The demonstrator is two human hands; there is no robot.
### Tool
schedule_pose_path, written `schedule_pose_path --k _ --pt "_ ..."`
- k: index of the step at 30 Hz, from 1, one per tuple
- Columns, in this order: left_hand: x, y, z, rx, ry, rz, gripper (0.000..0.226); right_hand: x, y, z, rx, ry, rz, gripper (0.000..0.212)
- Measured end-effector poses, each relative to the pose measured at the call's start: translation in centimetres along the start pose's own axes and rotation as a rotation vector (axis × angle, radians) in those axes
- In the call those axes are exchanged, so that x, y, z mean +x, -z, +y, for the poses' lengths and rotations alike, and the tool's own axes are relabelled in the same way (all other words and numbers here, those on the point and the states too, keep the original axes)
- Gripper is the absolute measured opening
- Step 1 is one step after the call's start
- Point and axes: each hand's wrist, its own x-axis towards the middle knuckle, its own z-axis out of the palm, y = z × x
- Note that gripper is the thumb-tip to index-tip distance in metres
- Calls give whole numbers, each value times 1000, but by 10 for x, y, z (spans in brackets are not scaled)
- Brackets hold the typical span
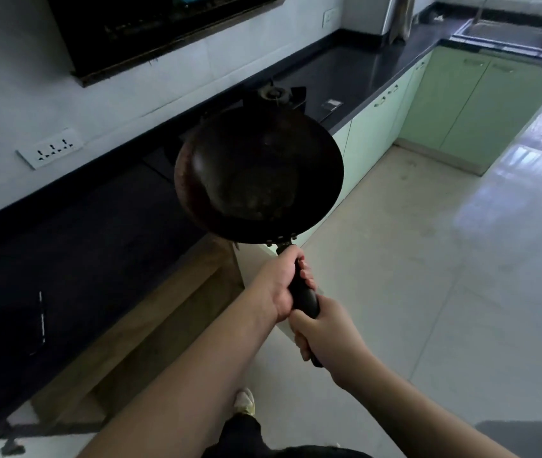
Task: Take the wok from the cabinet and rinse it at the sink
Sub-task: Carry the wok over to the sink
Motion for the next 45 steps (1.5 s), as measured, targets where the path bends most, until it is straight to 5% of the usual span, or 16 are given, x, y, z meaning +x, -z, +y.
schedule_pose_path --k 11,22,45 --pt "56 7 88 142 94 -177 34 70 -42 -53 114 -10 195 6" --pt "94 -53 114 257 250 -449 28 101 -8 -78 237 34 444 13" --pt "198 -310 -2 447 363 -397 29 132 268 -38 427 -2 512 9"
